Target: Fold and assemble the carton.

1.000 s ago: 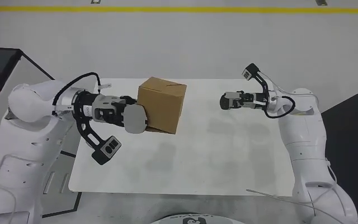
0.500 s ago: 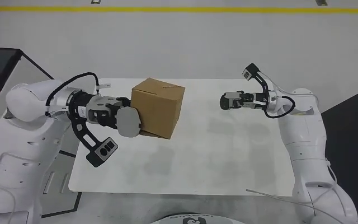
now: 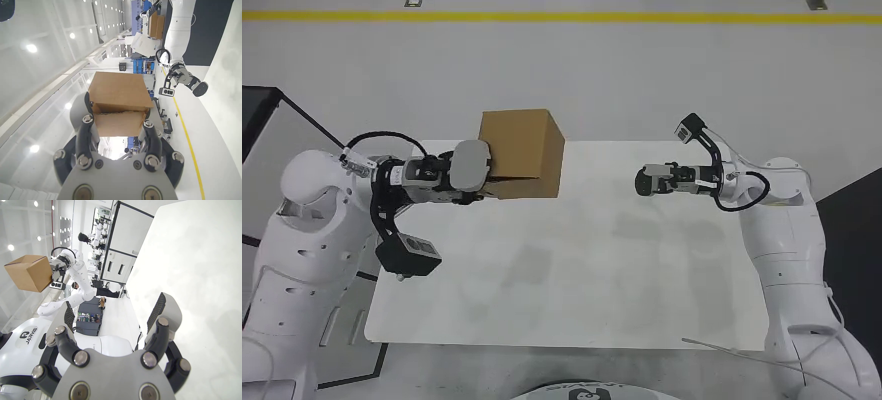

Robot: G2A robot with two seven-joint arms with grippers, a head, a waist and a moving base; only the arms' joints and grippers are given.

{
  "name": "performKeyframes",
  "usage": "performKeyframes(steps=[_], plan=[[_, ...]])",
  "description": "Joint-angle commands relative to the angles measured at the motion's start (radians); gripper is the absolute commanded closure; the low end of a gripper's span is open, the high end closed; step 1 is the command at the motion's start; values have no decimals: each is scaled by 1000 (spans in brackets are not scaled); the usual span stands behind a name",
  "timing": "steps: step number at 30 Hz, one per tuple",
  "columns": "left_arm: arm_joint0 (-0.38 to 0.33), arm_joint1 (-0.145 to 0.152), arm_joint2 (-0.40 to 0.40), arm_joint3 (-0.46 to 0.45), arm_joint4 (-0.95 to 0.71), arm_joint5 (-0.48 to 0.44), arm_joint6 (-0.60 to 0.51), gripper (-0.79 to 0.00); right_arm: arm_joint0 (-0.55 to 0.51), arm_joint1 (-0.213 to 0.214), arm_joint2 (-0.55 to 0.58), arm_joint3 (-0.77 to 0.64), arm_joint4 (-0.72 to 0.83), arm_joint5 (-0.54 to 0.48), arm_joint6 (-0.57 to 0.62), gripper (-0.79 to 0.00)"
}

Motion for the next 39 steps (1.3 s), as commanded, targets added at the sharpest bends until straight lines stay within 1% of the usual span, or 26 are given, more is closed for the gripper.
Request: performKeyframes(steps=[1, 4, 6, 7, 8, 9, 10, 11, 12, 13, 15, 16, 18, 26, 27, 28, 31, 34, 39], plan=[[0, 0, 0, 1, 1, 2, 2, 0, 0, 0, 0, 0, 0, 0, 0, -785], [2, 0, 0, 3, -1, 0, -6, 0, 0, 0, 0, 0, 0, 0, 0, -785], [8, 0, -3, 7, -25, -41, -51, 0, 0, 0, 0, 0, 0, 0, 0, -785], [10, 1, -1, 9, -44, -92, -71, 0, 0, 0, 0, 0, 0, 0, 0, -785], [10, 3, 5, 12, -62, -169, -80, 0, 0, 0, 0, 0, 0, 0, 0, -785], [2, 5, -1, 14, -70, -214, -104, 0, 0, 0, 0, 0, 0, 0, 0, -785], [3, 6, 0, 27, -85, -264, -134, 0, 0, 0, 0, 0, 0, 0, 0, -785], [8, 6, 6, 48, -121, -348, -168, 0, 0, 0, 0, 0, 0, 0, 0, -785], [2, 6, 1, 62, -159, -401, -208, 0, 0, 0, 0, 0, 0, 0, 0, -785], [-2, 6, -2, 71, -182, -429, -244, 0, 0, 0, 0, 0, 0, 0, 0, -785], [-3, 8, 14, 80, -202, -534, -285, 0, 0, 0, 0, 0, 0, 0, 0, -785], [-7, 9, 12, 86, -214, -548, -306, 0, 0, 0, 0, 0, 0, 0, 0, -785], [-2, 8, 35, 82, -232, -596, -335, 0, 0, 0, 0, 0, 0, 0, 0, -785], [1, 7, 36, 75, -242, -587, -340, 0, 0, 0, 0, 0, 0, 0, 0, -785], [6, 5, 44, 68, -269, -589, -340, 0, 0, 0, 0, 0, 0, 0, 0, -785], [4, 5, 55, 70, -283, -615, -344, 0, 0, 0, 0, 0, 0, 0, 0, -785], [-19, 6, 93, 102, -260, -680, -361, 0, 0, 0, 0, 0, 0, 0, 0, -785], [-38, 3, 143, 161, -269, -721, -325, 0, 0, 0, 0, 0, 0, 0, 0, -785], [-67, -4, 248, 267, -231, -724, -312, 0, 0, 0, 0, 0, 0, 0, 0, -785]])
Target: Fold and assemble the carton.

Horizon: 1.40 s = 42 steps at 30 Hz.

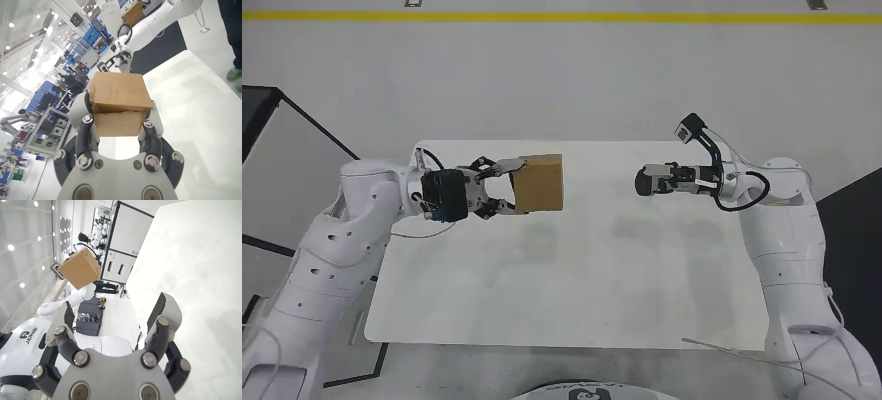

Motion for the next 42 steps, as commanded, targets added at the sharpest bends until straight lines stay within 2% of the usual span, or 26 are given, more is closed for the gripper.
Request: performKeyframes(steps=[1, 7, 16, 17, 21, 24, 33, 42], plan=[[-13, -4, 47, 44, 3, 3, 1, 0, 0, 0, 0, 0, 0, 0, 0, -785], [-95, -26, 174, 173, 8, 6, -25, 0, 0, 0, 0, 0, 0, 0, 0, -785], [-85, -27, 181, 161, -10, 8, -27, 0, 0, 0, 0, 0, 0, 0, 0, -785], [-82, -29, 193, 170, -25, -20, -22, 0, 0, 0, 0, 0, 0, 0, 0, -785], [-107, -44, 282, 246, -149, -64, -65, 0, 0, 0, 0, 0, 0, 0, 0, -785], [-153, -60, 361, 315, -215, -81, -82, 0, 0, 0, 0, 0, 0, 0, 0, -785], [-267, -125, 566, 525, -326, -95, -96, 0, 0, 0, 0, 0, 0, 0, 0, -785], [-271, -129, 575, 524, -317, -77, -115, 0, 0, 0, 0, 0, 0, 0, 0, -785]])
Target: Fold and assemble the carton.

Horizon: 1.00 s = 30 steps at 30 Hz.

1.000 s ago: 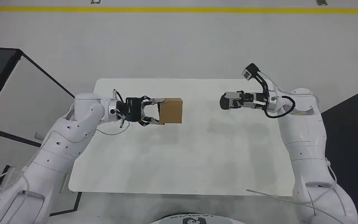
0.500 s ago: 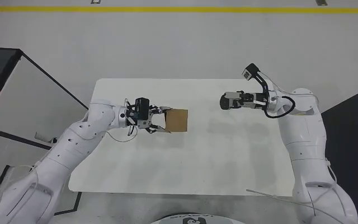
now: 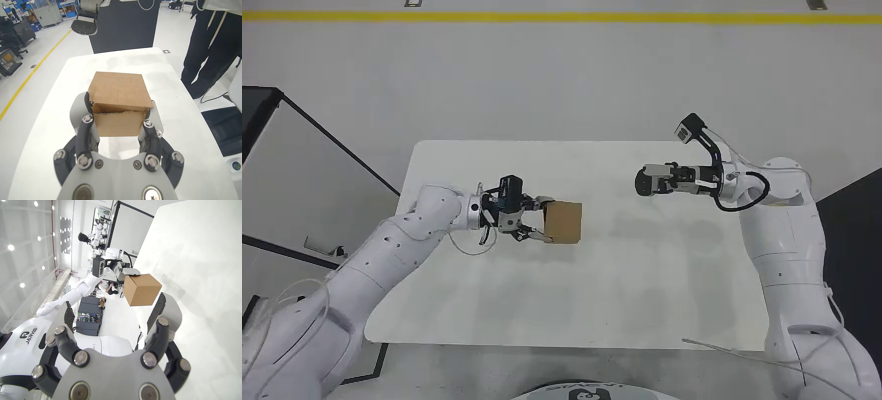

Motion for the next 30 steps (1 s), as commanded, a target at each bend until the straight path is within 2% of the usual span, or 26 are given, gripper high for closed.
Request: performKeyframes(steps=[1, 4, 9, 21, 30], plan=[[15, -1, -2, -8, -12, 14, -25, 0, 0, 0, 0, 0, 0, 0, 0, -785], [30, -9, -2, 26, -59, 10, -51, 0, 0, 0, 0, 0, 0, 0, 0, -785], [31, -37, 14, 73, -120, 10, -28, 0, 0, 0, 0, 0, 0, 0, 0, -785], [-5, -108, 85, 222, -61, 89, 9, 0, 0, 0, 0, 0, 0, 0, 0, -785], [-27, -153, 127, 300, -28, 98, 58, 0, 0, 0, 0, 0, 0, 0, 0, -785]])
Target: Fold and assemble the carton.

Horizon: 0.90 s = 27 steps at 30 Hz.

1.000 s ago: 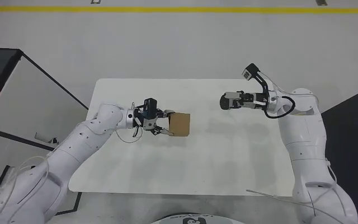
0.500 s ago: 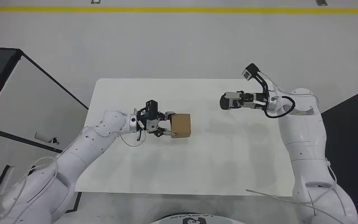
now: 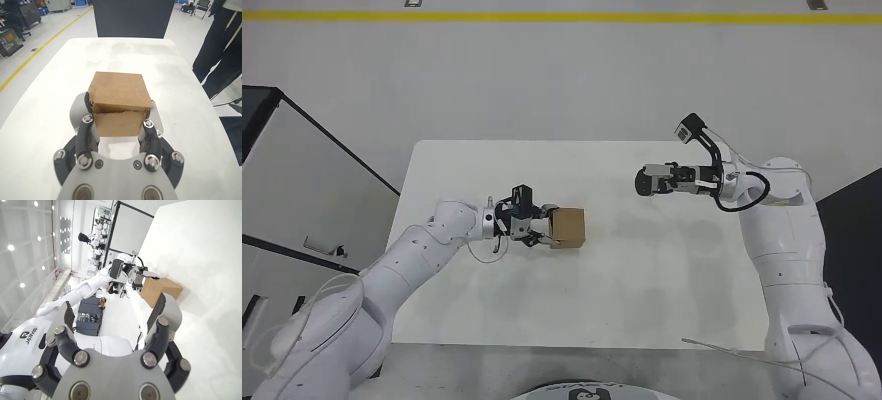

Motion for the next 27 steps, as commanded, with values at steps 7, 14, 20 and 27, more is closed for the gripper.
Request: performKeyframes(steps=[7, 14, 20, 27], plan=[[-13, -33, 26, 52, 24, 16, 13, 0, 0, 0, 0, 0, 0, 0, 0, -785], [-18, -59, 40, 97, 30, 30, 21, 0, 0, 0, 0, 0, 0, 0, 0, -785], [-21, -77, 47, 136, 30, 33, 25, -323, 0, 0, 0, 0, 0, 0, 0, -785], [-24, -88, 51, 173, 38, 31, 50, -785, 0, 0, 0, 0, 0, 0, 0, -785]])
